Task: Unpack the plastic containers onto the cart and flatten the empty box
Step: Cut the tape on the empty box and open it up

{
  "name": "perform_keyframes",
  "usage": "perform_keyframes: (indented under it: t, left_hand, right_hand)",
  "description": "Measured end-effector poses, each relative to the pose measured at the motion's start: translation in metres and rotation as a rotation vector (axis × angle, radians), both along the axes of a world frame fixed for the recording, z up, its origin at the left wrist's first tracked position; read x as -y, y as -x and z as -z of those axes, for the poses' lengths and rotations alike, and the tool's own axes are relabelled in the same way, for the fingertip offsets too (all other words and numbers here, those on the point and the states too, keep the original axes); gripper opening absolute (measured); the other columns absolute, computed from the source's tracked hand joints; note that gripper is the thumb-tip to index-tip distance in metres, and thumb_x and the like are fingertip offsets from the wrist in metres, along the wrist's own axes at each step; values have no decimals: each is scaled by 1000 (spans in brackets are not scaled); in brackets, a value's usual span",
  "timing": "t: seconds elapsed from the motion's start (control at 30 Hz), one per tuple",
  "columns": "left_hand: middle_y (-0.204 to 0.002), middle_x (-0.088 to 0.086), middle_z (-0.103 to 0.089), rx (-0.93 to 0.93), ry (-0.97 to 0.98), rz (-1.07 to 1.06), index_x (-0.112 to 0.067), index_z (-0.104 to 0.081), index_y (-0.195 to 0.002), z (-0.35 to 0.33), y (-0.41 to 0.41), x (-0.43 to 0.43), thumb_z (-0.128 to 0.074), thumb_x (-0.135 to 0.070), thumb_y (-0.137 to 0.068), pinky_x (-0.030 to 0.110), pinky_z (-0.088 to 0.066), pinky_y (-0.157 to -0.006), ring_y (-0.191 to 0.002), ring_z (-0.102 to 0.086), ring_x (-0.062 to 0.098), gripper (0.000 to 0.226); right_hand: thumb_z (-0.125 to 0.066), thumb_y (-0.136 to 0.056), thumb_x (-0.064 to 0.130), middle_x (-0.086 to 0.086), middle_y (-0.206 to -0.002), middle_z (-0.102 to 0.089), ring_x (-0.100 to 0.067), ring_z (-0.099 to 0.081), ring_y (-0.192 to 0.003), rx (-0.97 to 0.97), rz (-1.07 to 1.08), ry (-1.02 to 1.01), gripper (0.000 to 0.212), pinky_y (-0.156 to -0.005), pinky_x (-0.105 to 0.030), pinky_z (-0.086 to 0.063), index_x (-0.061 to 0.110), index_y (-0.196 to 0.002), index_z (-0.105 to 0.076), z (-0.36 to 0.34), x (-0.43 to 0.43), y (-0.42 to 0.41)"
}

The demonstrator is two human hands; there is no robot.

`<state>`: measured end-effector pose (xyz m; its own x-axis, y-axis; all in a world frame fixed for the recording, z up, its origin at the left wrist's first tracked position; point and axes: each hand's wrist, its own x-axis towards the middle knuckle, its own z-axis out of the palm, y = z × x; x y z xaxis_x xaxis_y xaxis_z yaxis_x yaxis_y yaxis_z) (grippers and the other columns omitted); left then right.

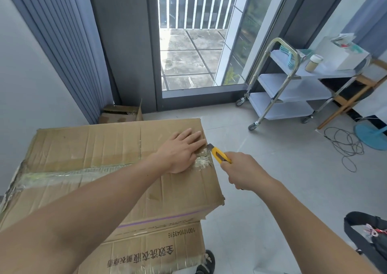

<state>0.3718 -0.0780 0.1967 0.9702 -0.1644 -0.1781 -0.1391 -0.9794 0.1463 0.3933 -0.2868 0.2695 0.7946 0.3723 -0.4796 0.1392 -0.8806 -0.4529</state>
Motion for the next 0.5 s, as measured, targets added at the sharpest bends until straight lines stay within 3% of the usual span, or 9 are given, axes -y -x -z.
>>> perform_keyframes:
  t: [0.2, 0.5]
  left_hand:
    - [-167, -2, -7, 16, -36, 19, -40, -13, -157, -4, -3, 2, -26, -37, -103, 43, -7, -123, -153, -1, 24, 56]
    - [-162, -3, -20, 86, -63, 10, -37, -25, -154, -3, -4, 8, -29, -39, -100, 45, -18, -118, -148, -13, 23, 53]
  right_hand:
    - [-39, -97, 21, -5, -74, -52, -23, -47, -62, 30, -16, 64, 21, -62, -36, -45, 6, -93, -53, 4, -1, -1]
    - [-38, -93, 17, -9, -75, -53, -27, -49, -59, 28, 11, 85, 17, -58, -37, -46, 9, -85, -50, 10, -6, 0]
